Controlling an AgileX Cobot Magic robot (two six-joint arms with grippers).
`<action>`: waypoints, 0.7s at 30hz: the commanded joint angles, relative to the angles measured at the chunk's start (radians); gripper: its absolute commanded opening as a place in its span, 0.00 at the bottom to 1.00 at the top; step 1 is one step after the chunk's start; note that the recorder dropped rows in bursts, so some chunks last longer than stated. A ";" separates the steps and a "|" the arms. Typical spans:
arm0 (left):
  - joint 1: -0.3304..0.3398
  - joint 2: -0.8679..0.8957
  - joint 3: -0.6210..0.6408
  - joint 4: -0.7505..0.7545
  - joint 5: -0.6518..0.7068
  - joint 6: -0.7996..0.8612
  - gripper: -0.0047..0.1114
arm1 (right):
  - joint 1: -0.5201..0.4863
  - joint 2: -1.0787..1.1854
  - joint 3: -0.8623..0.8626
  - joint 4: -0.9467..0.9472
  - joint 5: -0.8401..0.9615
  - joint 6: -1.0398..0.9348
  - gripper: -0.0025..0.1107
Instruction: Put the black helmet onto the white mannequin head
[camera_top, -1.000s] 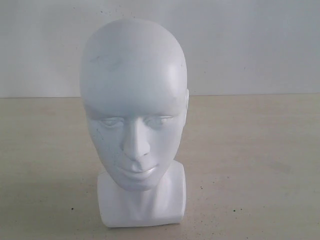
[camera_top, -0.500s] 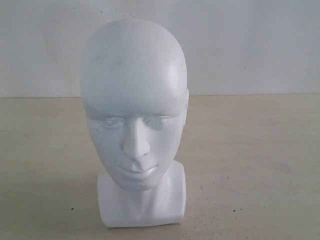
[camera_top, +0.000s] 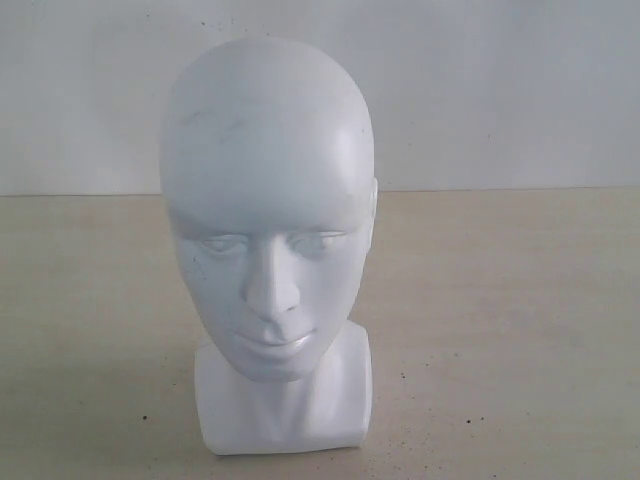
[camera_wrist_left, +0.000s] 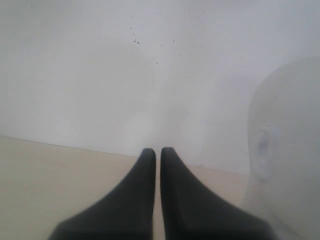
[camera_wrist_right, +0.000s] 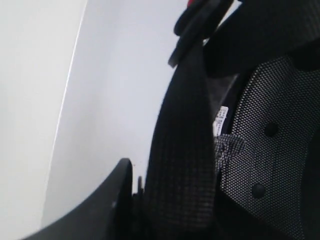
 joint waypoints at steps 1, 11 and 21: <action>0.003 -0.003 0.004 -0.007 -0.003 -0.010 0.08 | -0.002 -0.017 -0.024 -0.331 -0.102 0.385 0.02; 0.003 -0.003 0.004 -0.007 -0.003 -0.010 0.08 | -0.002 -0.015 -0.020 -0.287 -0.110 0.523 0.02; 0.003 -0.003 0.004 -0.007 -0.003 -0.010 0.08 | -0.002 -0.026 -0.011 -0.594 -0.229 0.984 0.02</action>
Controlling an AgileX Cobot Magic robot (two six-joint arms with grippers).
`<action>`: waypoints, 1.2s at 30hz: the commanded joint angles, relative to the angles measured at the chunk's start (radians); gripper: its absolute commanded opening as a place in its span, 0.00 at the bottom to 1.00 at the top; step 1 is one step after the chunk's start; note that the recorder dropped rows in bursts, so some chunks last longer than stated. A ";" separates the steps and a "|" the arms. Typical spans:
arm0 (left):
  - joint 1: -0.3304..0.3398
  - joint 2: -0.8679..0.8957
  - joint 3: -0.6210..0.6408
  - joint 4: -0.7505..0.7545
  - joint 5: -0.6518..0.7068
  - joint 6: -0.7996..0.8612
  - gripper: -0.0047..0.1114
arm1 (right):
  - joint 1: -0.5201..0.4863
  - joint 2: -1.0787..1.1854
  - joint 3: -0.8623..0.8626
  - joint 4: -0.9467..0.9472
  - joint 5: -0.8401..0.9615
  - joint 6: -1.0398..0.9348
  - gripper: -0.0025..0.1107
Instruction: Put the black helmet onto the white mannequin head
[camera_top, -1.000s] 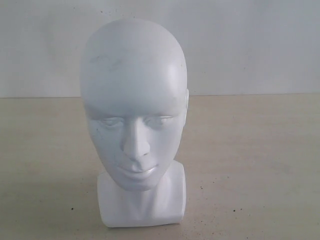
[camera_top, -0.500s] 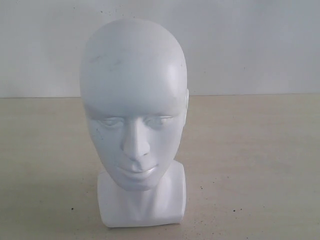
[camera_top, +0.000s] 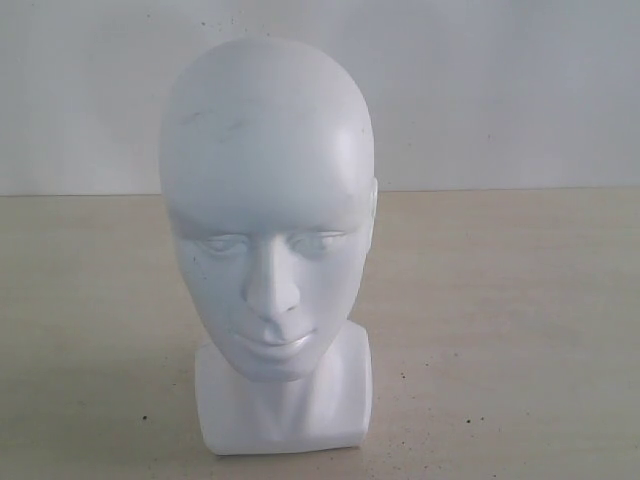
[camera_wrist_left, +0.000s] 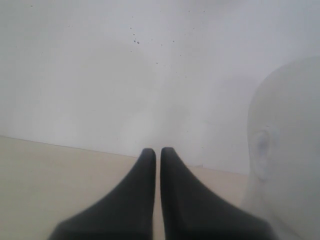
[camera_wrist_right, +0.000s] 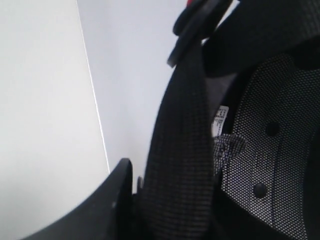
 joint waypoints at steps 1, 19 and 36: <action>0.003 -0.003 0.004 -0.007 -0.003 -0.010 0.08 | -0.002 -0.028 0.004 -0.318 -0.150 0.245 0.02; 0.003 -0.003 0.004 -0.005 -0.003 -0.010 0.08 | -0.002 -0.332 0.665 0.177 -0.969 0.052 0.02; 0.003 -0.003 0.004 -0.003 -0.003 -0.010 0.08 | -0.002 -0.155 0.717 -0.003 -1.239 0.701 0.02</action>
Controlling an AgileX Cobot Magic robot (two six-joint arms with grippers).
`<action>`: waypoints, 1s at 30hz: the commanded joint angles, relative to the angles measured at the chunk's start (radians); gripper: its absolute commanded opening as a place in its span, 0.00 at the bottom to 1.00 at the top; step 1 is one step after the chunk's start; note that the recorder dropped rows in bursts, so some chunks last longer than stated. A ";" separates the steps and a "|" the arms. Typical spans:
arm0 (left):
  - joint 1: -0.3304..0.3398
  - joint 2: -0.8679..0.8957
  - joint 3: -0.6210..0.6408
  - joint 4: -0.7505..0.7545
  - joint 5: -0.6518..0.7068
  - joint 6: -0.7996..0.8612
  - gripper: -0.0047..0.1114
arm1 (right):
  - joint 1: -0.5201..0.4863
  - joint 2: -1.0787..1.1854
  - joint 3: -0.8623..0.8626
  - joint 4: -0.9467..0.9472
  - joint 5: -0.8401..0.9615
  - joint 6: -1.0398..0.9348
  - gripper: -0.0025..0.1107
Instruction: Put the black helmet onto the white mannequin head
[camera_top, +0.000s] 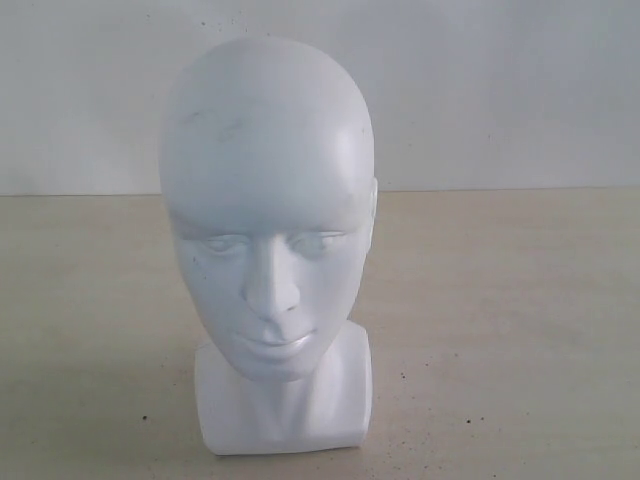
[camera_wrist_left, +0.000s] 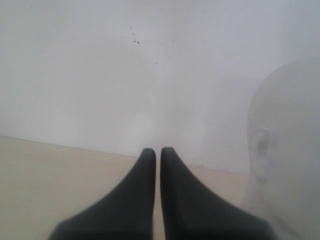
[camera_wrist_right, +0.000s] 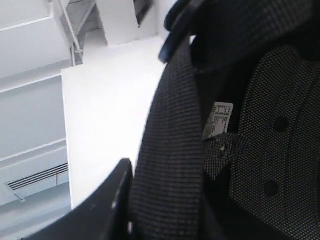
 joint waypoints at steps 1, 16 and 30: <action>0.003 -0.003 0.004 -0.003 -0.003 -0.010 0.08 | -0.002 0.025 -0.018 0.016 -0.069 0.027 0.02; 0.003 -0.003 0.004 -0.003 -0.003 -0.010 0.08 | -0.002 0.062 -0.021 -0.089 -0.069 0.164 0.02; 0.003 -0.003 0.004 -0.003 -0.010 -0.005 0.08 | -0.001 0.295 -0.159 -0.246 -0.069 0.341 0.02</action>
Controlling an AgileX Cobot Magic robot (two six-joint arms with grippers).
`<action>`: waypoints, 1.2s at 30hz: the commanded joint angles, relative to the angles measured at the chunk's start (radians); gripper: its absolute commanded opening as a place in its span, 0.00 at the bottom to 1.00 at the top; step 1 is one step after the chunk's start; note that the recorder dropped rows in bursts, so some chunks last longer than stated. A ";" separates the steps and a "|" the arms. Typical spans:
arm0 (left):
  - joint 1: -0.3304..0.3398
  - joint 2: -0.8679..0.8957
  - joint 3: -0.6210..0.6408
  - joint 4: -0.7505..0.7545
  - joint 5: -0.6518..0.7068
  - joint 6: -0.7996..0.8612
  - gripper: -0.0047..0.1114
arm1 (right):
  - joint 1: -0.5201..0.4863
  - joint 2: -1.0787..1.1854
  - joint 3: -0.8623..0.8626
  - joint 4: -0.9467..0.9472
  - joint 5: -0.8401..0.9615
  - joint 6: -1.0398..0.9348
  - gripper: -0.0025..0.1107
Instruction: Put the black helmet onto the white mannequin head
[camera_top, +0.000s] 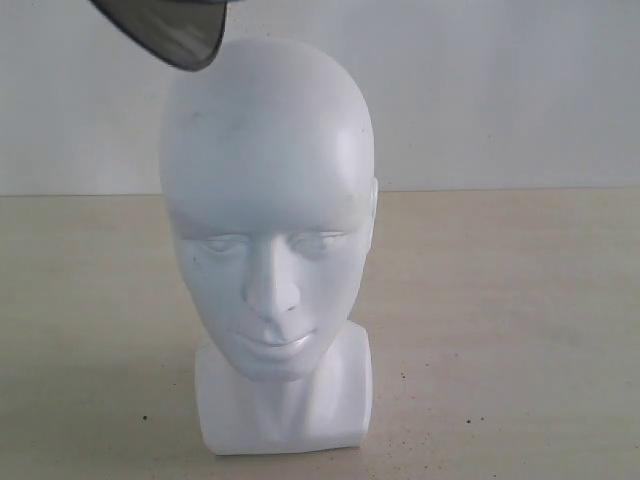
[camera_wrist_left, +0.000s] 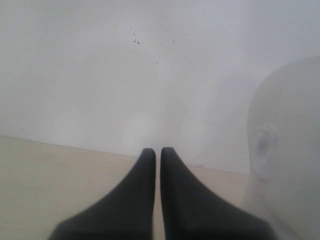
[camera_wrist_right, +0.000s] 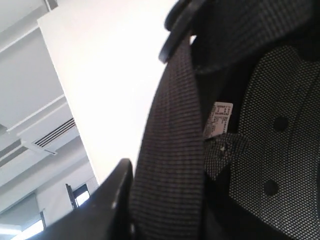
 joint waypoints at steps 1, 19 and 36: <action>0.003 -0.003 0.004 -0.003 -0.015 -0.003 0.08 | -0.001 0.051 -0.024 -0.015 -0.078 0.022 0.02; 0.003 -0.003 -0.077 0.002 -0.254 -0.149 0.08 | -0.001 0.102 -0.042 -0.038 -0.078 0.001 0.02; -0.003 0.502 -0.581 0.334 -0.265 -0.252 0.08 | 0.042 0.252 -0.123 -0.035 -0.078 -0.063 0.02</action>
